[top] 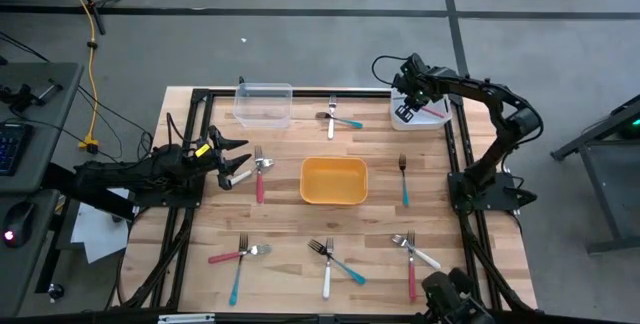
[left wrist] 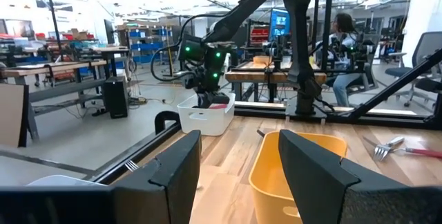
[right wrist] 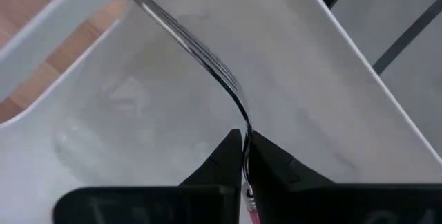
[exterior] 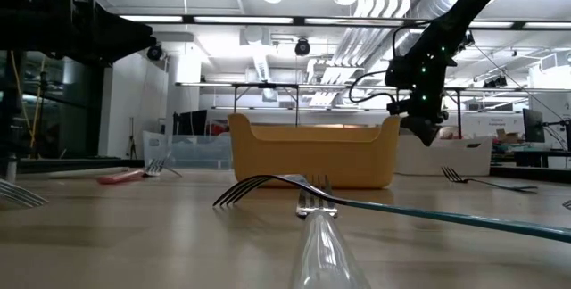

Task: Sort silverware by color (type)
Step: Put the pink fork into the white bin, then put the white fork into the transparent bin

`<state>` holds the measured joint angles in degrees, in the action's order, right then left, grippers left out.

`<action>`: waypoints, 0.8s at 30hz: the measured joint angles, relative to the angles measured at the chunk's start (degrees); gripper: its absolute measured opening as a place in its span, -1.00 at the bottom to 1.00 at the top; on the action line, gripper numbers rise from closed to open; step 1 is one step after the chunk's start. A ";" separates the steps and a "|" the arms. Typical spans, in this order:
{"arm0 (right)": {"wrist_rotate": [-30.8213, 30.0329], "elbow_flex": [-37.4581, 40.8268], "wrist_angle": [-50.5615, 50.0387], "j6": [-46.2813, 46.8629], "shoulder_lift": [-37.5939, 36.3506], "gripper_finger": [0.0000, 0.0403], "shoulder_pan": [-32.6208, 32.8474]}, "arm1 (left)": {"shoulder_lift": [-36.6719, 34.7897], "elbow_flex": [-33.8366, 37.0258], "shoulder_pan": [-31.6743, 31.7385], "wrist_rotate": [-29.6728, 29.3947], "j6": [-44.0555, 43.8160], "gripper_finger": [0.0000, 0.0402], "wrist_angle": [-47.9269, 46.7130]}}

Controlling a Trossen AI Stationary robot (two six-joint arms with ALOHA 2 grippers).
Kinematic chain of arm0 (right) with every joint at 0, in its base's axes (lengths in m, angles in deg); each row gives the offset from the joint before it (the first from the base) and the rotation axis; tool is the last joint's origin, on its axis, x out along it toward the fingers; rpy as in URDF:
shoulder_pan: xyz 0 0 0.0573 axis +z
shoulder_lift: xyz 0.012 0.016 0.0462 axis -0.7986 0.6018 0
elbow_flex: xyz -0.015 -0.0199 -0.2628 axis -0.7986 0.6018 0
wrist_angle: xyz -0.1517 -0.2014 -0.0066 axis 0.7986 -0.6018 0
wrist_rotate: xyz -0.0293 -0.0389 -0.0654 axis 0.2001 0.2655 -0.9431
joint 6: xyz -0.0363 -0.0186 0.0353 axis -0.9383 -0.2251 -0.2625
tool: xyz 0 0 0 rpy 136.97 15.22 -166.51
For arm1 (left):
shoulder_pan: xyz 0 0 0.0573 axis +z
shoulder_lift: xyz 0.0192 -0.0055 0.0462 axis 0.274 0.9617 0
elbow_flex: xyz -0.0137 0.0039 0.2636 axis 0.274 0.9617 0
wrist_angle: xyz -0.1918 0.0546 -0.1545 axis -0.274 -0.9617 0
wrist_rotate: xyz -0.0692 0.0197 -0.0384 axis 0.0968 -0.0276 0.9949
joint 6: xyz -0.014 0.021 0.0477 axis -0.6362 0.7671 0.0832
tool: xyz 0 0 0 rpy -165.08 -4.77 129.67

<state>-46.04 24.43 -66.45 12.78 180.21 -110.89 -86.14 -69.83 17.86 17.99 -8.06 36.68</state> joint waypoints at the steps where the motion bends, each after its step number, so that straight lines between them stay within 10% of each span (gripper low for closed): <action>1: -0.23 -0.13 -0.15 0.02 0.00 -0.89 0.11 | -0.01 0.01 0.00 0.01 0.03 -0.07 0.02; 11: -0.74 -4.23 -6.52 3.10 -2.43 -0.61 2.39 | -0.01 0.00 0.00 0.13 2.04 -0.09 0.08; 24: 0.40 -4.21 -3.45 6.62 -17.00 -0.96 14.34 | 0.00 0.00 0.02 0.74 6.15 -0.57 0.44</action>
<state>-45.63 20.21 -69.90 19.40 163.20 -96.54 -86.14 -69.83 17.88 18.74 -1.91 37.11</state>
